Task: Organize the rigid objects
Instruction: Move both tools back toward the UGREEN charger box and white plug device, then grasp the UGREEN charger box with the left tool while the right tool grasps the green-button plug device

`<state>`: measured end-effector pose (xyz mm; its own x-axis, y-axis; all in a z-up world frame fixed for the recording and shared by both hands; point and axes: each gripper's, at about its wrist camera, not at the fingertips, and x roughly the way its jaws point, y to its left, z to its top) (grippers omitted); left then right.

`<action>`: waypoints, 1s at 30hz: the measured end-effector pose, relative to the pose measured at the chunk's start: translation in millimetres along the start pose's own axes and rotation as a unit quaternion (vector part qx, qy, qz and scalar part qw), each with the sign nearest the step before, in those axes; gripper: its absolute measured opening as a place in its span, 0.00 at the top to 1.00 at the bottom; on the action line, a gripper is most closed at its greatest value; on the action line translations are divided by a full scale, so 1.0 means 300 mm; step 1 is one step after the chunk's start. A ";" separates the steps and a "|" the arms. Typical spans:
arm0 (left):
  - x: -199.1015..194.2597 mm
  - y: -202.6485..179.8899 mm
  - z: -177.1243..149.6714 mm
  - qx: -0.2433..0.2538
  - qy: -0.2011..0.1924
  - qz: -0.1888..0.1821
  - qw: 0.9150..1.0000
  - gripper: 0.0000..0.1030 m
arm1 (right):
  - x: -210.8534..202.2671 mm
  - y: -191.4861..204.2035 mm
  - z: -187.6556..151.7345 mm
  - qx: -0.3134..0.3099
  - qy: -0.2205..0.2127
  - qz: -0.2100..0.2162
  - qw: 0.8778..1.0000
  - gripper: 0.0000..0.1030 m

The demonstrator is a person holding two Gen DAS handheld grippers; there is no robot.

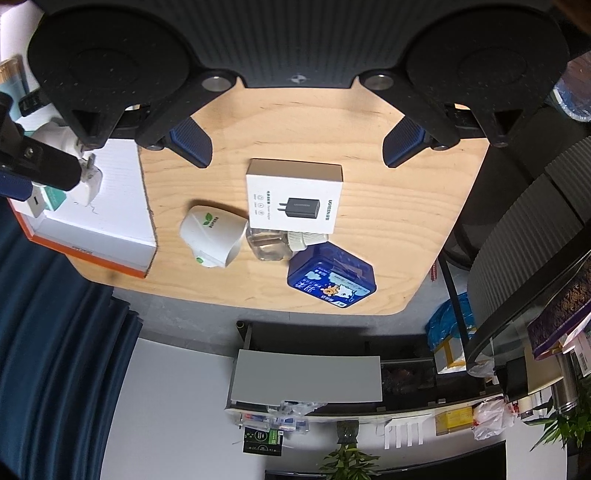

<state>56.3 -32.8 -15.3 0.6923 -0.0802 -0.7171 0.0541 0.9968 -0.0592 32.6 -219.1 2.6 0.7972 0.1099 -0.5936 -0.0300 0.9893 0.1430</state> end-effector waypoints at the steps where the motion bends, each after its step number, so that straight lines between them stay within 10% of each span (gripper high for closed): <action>1: 0.008 0.002 0.001 0.000 0.001 0.001 1.000 0.01 | 0.006 0.000 0.000 0.000 0.001 0.000 1.000 0.10; 18: 0.200 -0.039 0.039 0.012 0.006 0.014 1.000 0.00 | 0.104 -0.018 -0.004 0.005 0.023 0.003 1.000 0.10; 23: 0.237 -0.021 0.040 0.006 -0.001 0.015 1.000 0.23 | 0.147 -0.015 0.011 0.005 0.028 0.019 0.999 0.10; 30: 0.187 0.024 0.038 0.003 -0.011 -0.002 1.000 0.23 | 0.279 0.020 0.073 0.023 0.042 0.055 0.997 0.09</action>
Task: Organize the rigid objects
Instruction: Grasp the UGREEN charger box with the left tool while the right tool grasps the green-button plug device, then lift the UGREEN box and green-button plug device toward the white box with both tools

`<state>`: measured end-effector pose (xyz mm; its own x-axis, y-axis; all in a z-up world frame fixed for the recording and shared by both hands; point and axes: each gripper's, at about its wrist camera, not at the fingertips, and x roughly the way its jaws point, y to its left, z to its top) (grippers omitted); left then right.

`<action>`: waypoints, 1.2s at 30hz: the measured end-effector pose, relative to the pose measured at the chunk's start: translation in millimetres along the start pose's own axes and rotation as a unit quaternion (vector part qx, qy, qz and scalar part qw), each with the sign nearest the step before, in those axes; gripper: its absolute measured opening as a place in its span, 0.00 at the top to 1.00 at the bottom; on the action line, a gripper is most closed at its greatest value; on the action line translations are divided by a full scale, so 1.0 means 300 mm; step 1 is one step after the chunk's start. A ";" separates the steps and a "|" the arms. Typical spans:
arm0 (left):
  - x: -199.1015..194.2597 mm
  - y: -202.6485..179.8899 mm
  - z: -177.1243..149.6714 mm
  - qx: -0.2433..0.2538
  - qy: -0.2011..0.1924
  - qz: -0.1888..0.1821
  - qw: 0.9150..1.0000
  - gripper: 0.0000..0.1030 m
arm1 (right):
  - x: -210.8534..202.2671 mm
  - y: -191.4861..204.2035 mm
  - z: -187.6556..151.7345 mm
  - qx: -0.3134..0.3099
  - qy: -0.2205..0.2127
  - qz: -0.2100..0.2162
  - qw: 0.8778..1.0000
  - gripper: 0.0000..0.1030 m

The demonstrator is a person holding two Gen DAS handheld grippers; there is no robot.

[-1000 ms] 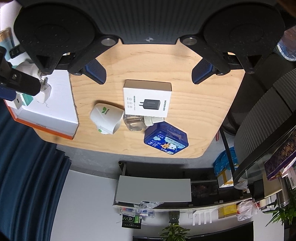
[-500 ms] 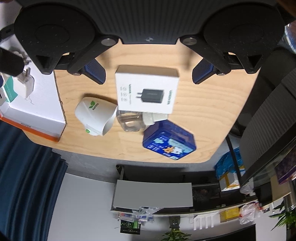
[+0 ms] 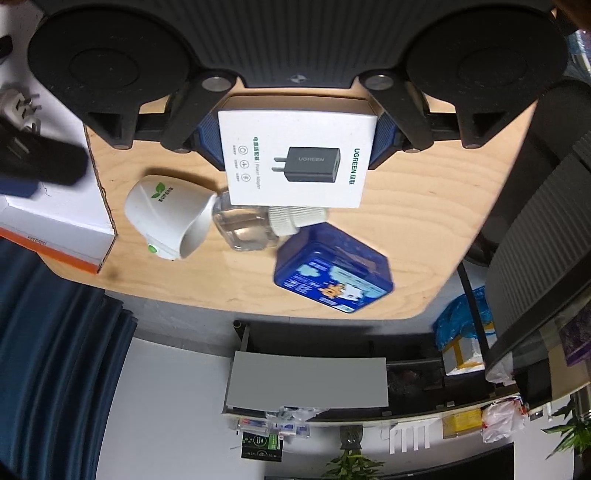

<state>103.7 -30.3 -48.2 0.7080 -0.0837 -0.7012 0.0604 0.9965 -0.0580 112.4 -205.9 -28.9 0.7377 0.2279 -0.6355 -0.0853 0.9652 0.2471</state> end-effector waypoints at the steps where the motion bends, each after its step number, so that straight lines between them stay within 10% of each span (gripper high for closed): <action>1: -0.012 0.009 -0.003 -0.001 -0.003 0.000 1.000 0.23 | 0.026 0.006 0.011 0.002 0.003 0.006 1.000 0.09; 15: -0.087 0.090 -0.022 -0.024 -0.020 0.004 1.000 0.23 | 0.303 -0.004 0.064 0.069 0.028 -0.002 0.997 0.04; 18: -0.090 0.097 -0.024 -0.026 -0.021 0.001 0.999 0.23 | 0.278 -0.024 0.056 0.084 0.020 0.020 0.996 0.27; 36: -0.234 0.050 -0.043 -0.025 -0.043 -0.011 0.999 0.23 | -0.133 0.087 -0.050 -0.012 -0.027 -0.007 1.000 0.27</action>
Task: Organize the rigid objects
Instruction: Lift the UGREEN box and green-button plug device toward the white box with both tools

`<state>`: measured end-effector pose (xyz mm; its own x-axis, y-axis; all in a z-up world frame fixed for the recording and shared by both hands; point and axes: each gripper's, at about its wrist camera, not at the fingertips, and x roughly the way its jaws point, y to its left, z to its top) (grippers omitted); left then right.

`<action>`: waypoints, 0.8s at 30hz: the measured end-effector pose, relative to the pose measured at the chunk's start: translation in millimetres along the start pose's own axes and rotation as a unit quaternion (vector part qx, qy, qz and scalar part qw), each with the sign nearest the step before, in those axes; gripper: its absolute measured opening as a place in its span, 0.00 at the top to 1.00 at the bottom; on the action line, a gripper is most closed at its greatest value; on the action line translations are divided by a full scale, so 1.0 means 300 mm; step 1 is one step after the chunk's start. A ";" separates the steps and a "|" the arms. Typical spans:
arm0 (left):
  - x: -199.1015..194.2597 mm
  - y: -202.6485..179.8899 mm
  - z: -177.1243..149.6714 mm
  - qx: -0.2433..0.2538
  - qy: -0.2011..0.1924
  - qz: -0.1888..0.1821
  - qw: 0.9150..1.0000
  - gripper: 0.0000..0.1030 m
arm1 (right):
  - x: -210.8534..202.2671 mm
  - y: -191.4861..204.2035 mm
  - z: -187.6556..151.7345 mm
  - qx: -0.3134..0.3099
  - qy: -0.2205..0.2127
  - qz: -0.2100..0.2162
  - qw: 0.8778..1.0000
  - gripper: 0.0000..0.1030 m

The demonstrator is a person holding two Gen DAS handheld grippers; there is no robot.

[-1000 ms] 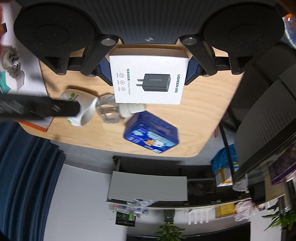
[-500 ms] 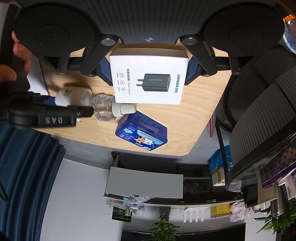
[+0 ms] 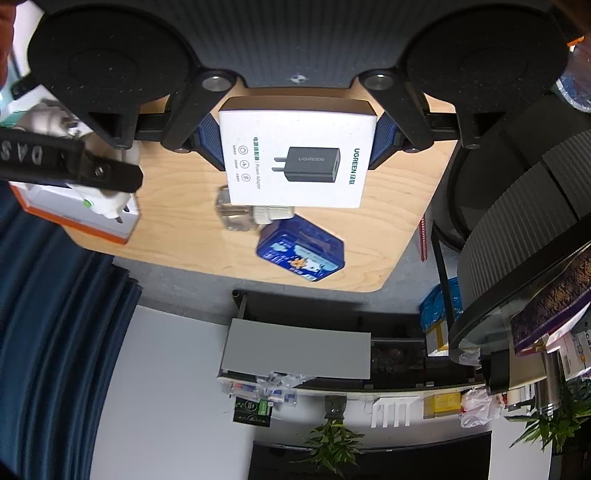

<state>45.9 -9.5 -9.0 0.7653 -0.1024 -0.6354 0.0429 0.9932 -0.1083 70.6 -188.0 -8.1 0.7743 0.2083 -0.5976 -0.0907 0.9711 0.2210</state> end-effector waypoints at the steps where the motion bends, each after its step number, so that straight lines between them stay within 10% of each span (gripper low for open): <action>1: -0.014 -0.010 -0.002 0.001 -0.001 -0.003 1.000 0.23 | -0.025 0.005 -0.006 -0.005 -0.004 -0.003 1.000 0.27; 24: -0.221 -0.255 -0.094 0.045 -0.018 -0.081 0.996 0.23 | -0.453 -0.081 -0.192 0.013 -0.056 -0.060 0.997 0.27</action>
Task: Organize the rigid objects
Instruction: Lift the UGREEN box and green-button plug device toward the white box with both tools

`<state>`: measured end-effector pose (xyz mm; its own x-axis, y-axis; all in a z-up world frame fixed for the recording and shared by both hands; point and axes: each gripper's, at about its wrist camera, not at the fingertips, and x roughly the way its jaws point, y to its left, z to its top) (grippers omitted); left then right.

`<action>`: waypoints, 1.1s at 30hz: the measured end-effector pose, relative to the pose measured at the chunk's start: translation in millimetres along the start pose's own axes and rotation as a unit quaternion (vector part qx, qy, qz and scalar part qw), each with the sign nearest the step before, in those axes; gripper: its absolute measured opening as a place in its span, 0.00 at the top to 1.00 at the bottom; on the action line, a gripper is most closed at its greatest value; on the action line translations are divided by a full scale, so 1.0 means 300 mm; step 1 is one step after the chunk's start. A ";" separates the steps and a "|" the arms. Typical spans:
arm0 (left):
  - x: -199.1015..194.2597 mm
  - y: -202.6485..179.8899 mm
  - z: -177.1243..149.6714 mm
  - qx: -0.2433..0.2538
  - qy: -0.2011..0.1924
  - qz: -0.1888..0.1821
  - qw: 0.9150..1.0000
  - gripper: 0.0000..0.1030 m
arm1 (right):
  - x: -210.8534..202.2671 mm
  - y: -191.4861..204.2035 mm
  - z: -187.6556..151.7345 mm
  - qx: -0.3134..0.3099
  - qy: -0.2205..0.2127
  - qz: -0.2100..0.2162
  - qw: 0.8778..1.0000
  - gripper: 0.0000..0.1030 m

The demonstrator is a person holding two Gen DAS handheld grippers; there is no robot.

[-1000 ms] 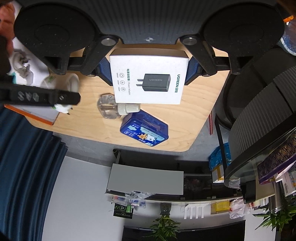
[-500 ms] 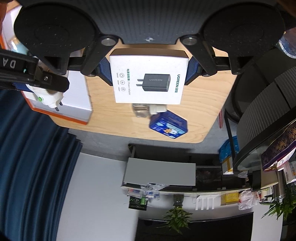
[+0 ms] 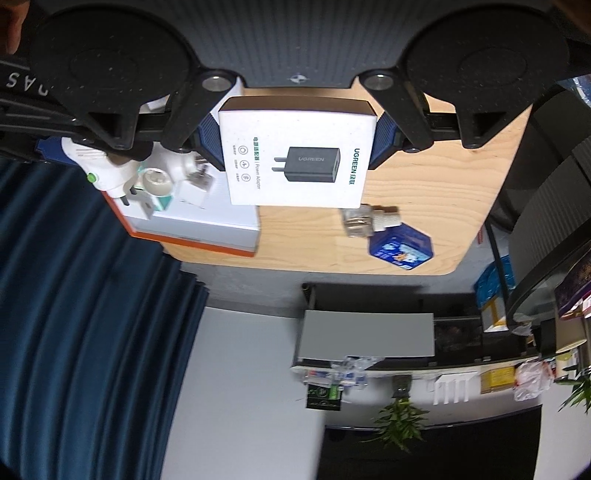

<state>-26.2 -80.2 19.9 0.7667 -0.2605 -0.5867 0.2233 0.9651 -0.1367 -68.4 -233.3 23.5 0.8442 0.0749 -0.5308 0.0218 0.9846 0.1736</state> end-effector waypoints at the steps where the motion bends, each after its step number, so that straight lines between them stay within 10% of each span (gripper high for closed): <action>1: -0.004 -0.011 -0.004 0.003 0.000 -0.002 1.000 0.23 | -0.013 -0.007 -0.006 0.000 -0.002 -0.002 1.000 0.27; 33: 0.005 -0.248 -0.027 0.067 0.004 -0.069 0.995 0.23 | -0.216 -0.266 -0.051 0.055 -0.056 -0.098 0.992 0.27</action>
<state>-46.5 -152.2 22.7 0.7183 -0.3887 -0.5770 0.4042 0.9082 -0.1086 -133.0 -314.2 31.4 0.8718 -0.1407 -0.4692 0.2448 0.9548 0.1686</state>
